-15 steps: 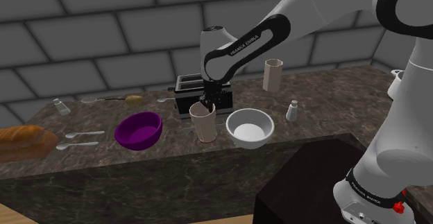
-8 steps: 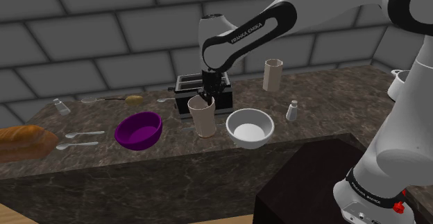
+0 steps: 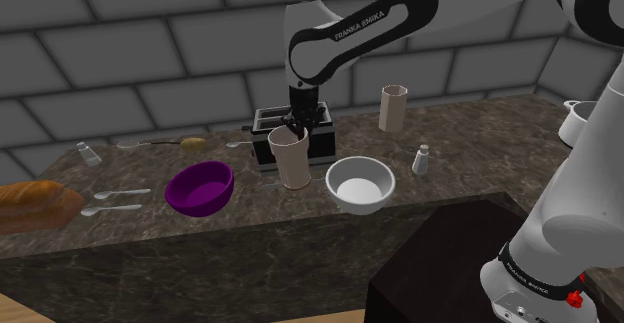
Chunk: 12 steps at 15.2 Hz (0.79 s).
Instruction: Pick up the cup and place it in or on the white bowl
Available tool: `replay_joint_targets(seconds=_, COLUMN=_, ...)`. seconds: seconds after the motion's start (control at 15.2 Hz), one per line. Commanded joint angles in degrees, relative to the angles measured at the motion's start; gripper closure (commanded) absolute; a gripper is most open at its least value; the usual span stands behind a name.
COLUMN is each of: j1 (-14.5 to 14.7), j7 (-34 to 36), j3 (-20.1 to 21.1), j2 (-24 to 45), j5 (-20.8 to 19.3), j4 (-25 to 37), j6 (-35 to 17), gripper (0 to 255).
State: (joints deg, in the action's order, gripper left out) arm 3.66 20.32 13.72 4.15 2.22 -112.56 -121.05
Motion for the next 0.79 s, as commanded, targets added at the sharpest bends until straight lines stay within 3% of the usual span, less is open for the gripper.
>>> replay_joint_targets(seconds=0.0, j1=0.0, j7=0.0, j3=0.0, j2=-0.4, j5=0.1, j4=1.2, j6=1.6, gripper=255)
replay_joint_targets(seconds=0.46, j1=-0.1, j7=0.1, j3=0.0, j2=-1.6, j5=0.3, j4=4.7, j6=6.3, gripper=255)
replay_joint_targets(seconds=0.73, j1=-2.1, j7=-4.6, j3=-2.0, j2=-8.9, j5=2.3, j4=-1.6, j6=7.3, gripper=255)
